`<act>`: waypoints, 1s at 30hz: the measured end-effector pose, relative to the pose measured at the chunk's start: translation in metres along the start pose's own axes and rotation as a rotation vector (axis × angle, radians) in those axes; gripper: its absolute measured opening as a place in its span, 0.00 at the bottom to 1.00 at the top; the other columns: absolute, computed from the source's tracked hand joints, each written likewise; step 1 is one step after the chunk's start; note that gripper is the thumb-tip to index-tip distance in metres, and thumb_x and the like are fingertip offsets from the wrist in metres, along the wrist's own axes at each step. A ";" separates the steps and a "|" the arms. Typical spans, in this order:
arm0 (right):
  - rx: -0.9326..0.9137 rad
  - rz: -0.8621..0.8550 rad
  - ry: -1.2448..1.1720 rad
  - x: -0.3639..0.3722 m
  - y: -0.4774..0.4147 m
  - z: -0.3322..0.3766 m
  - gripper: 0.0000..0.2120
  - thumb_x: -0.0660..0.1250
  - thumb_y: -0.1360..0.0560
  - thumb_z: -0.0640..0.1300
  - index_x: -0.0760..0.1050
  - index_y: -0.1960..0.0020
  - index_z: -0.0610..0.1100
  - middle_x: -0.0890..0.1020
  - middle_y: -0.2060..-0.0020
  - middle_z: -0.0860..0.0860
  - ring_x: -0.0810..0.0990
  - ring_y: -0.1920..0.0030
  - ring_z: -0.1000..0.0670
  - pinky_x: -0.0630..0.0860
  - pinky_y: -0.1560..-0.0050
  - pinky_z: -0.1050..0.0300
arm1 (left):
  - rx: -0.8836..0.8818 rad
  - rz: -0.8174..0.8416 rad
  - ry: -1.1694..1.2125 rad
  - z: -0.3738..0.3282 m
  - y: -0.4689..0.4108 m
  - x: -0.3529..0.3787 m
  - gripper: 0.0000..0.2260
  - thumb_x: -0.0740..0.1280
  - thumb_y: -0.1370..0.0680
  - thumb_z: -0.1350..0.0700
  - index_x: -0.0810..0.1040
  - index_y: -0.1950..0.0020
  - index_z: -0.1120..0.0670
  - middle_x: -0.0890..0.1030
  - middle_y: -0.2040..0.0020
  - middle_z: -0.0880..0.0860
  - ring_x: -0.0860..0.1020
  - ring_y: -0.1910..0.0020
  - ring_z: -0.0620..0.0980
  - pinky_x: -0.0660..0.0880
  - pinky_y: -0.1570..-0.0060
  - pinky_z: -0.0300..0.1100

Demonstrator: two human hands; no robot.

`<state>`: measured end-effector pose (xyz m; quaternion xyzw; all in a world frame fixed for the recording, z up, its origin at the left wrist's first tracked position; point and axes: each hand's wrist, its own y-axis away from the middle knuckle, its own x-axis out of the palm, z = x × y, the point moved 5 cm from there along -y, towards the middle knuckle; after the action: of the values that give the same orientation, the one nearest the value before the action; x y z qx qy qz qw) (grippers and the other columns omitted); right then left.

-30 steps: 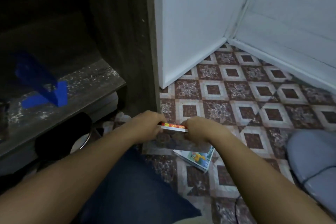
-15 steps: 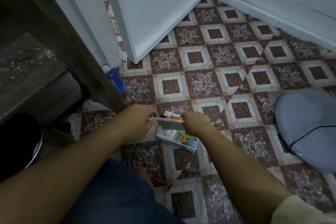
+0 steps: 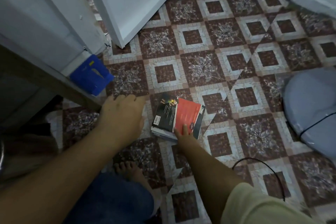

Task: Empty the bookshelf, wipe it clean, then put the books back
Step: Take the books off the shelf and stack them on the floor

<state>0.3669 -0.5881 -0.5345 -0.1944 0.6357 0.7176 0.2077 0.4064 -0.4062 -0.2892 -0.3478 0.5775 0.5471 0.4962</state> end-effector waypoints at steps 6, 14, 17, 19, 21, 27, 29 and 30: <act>-0.013 0.083 -0.060 -0.017 -0.002 0.001 0.38 0.70 0.26 0.45 0.54 0.22 0.52 0.51 0.22 0.43 0.61 0.25 0.38 0.65 0.30 0.40 | -0.014 0.030 0.044 0.000 -0.004 -0.004 0.19 0.59 0.20 0.43 0.66 0.31 0.47 0.75 0.39 0.48 0.73 0.40 0.50 0.68 0.40 0.49; -0.079 -0.383 -0.015 -0.105 0.070 0.029 0.16 0.61 0.21 0.47 0.71 0.34 0.48 0.79 0.42 0.46 0.79 0.45 0.43 0.74 0.50 0.51 | -0.046 0.087 0.480 0.008 0.018 -0.029 0.18 0.63 0.20 0.48 0.69 0.31 0.48 0.74 0.36 0.48 0.76 0.45 0.48 0.75 0.47 0.44; -0.185 -0.490 -0.046 -0.135 0.116 0.052 0.17 0.61 0.21 0.47 0.72 0.33 0.47 0.79 0.42 0.45 0.79 0.46 0.42 0.76 0.51 0.52 | -0.056 0.056 0.539 0.019 0.041 -0.046 0.16 0.64 0.20 0.50 0.70 0.32 0.47 0.74 0.37 0.47 0.74 0.55 0.43 0.74 0.54 0.39; -0.286 -0.505 -0.077 -0.152 0.149 0.071 0.18 0.61 0.21 0.48 0.71 0.32 0.48 0.78 0.41 0.45 0.78 0.44 0.43 0.76 0.50 0.52 | -0.061 0.050 0.512 0.029 0.062 -0.054 0.16 0.63 0.20 0.48 0.70 0.33 0.45 0.75 0.38 0.46 0.75 0.51 0.44 0.75 0.53 0.40; -0.392 -0.485 -0.105 -0.165 0.182 0.092 0.19 0.62 0.21 0.50 0.71 0.31 0.49 0.77 0.38 0.47 0.77 0.41 0.44 0.77 0.47 0.50 | -0.074 0.054 0.433 0.044 0.089 -0.062 0.15 0.63 0.21 0.46 0.71 0.34 0.44 0.75 0.40 0.44 0.75 0.48 0.44 0.75 0.51 0.41; -0.590 -0.579 0.021 -0.191 0.283 0.160 0.18 0.61 0.20 0.51 0.70 0.32 0.49 0.76 0.38 0.47 0.76 0.41 0.44 0.76 0.45 0.50 | -0.215 -0.059 0.335 0.104 0.176 -0.092 0.16 0.61 0.22 0.41 0.70 0.34 0.40 0.74 0.38 0.42 0.73 0.42 0.43 0.74 0.48 0.42; -0.663 -0.586 0.053 -0.189 0.310 0.188 0.18 0.61 0.21 0.51 0.71 0.32 0.52 0.76 0.38 0.48 0.76 0.40 0.45 0.76 0.43 0.49 | -0.271 -0.096 0.343 0.122 0.203 -0.103 0.16 0.61 0.22 0.42 0.70 0.35 0.41 0.74 0.39 0.43 0.74 0.44 0.43 0.74 0.48 0.41; -0.689 -0.585 0.078 -0.186 0.319 0.200 0.18 0.61 0.21 0.51 0.71 0.32 0.53 0.76 0.37 0.48 0.76 0.40 0.46 0.75 0.42 0.49 | -0.292 -0.113 0.351 0.128 0.214 -0.107 0.16 0.61 0.22 0.42 0.70 0.35 0.41 0.75 0.39 0.43 0.75 0.44 0.43 0.74 0.47 0.40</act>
<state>0.3459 -0.4323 -0.1451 -0.4506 0.2855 0.7906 0.3007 0.2571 -0.2618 -0.1139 -0.5373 0.5492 0.5276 0.3624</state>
